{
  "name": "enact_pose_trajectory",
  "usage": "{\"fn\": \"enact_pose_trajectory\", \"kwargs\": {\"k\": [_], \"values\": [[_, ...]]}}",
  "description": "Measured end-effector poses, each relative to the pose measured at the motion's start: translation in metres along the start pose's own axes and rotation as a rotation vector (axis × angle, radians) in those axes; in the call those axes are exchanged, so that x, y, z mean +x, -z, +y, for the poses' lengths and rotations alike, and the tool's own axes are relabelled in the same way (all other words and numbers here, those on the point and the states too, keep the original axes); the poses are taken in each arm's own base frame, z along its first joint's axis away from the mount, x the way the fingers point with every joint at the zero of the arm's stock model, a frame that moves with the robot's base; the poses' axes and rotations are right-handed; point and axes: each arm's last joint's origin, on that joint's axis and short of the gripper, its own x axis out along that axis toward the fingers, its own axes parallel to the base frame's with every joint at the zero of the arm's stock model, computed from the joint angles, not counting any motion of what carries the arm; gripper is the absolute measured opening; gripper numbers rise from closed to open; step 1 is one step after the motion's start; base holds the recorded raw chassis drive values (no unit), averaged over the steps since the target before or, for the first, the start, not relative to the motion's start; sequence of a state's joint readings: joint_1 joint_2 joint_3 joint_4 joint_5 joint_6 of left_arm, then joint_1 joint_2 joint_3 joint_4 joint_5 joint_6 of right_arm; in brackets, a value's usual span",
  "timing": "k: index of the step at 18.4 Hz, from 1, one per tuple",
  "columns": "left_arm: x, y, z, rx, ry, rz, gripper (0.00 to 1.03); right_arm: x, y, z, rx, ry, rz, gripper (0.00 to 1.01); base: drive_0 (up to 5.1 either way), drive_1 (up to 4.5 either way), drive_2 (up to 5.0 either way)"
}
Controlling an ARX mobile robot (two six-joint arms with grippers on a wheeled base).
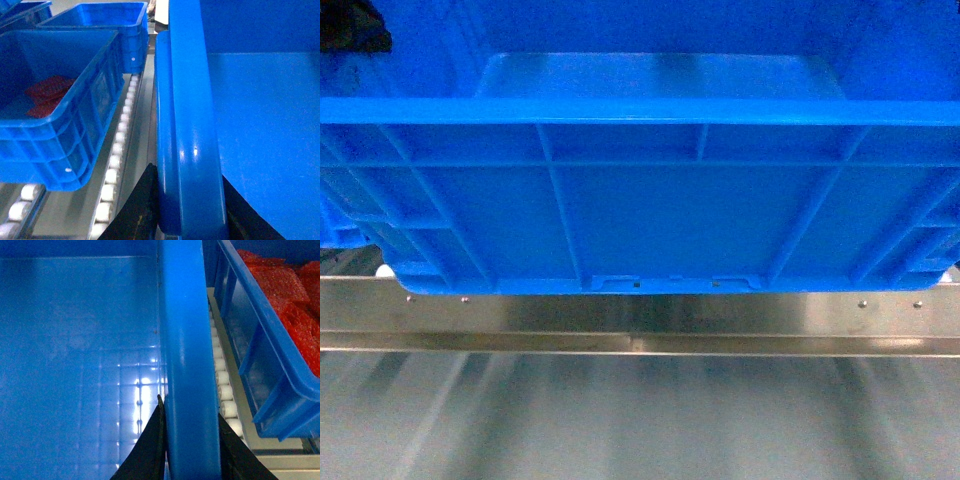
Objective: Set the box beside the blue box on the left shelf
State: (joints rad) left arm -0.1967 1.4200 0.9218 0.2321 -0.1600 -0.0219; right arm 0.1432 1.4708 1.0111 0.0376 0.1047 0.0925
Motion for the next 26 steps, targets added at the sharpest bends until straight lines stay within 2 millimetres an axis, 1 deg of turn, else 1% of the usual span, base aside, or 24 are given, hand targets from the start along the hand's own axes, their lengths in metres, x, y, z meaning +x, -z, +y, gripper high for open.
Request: {"fn": "enact_pose_trajectory", "kwargs": {"k": [15,26], "values": [[0.0001,0.0000,0.0000,0.000,0.000,-0.001,0.20,0.0001,0.0001,0.0000,0.000,0.000,0.001,0.16,0.0,4.26,-4.3],[0.0000,0.0001,0.0000,0.000,0.000,0.000,0.20,0.0001,0.0002,0.0000,0.000,0.000,0.002,0.16,0.0,0.00,0.0]]}}
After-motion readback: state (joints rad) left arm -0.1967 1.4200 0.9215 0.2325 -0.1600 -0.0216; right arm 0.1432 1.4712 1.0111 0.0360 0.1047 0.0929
